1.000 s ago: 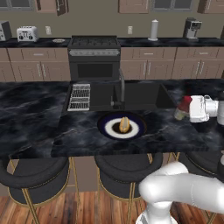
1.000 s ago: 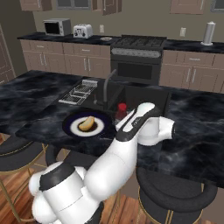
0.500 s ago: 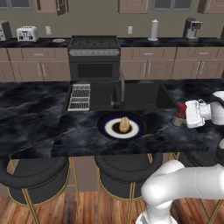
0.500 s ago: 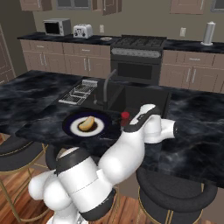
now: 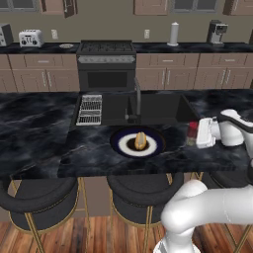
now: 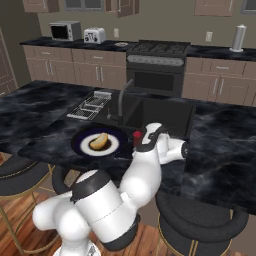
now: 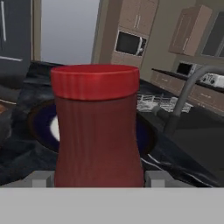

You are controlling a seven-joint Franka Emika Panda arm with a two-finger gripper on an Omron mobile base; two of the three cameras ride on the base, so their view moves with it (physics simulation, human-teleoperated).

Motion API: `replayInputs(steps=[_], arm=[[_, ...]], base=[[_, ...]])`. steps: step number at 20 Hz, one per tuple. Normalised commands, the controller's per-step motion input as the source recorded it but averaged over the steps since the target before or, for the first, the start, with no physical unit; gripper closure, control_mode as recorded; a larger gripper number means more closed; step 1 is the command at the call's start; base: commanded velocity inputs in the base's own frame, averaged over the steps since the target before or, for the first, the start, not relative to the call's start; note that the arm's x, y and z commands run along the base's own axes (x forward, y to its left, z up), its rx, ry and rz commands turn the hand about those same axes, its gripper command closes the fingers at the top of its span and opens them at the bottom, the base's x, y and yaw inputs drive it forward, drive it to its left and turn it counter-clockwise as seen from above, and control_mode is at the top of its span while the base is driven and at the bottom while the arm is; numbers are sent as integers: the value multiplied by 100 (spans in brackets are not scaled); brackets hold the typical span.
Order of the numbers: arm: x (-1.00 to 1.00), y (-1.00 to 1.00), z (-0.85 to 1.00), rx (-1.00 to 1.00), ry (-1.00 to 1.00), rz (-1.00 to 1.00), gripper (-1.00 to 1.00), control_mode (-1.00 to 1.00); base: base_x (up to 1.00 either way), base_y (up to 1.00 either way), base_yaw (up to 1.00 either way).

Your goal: Move the hot dog bun to the plate on the dining table and place the condiment next to that plate. Then navigate to the fridge and take the sausage and place it on the plate as well.

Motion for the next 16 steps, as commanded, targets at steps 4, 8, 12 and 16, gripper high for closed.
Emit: replayInputs(steps=[4, 8, 12, 16], arm=[[38, 31, -35, 0, 0, 0, 100, -100], [38, 6, -29, 0, 0, 2, 100, -100], [45, -1, -28, 0, 0, 11, 100, -100], [40, -2, -30, 0, -1, 11, 100, -100]], base=[[0, 0, 0], [0, 0, 0], [0, 0, 0], [0, 0, 0]])
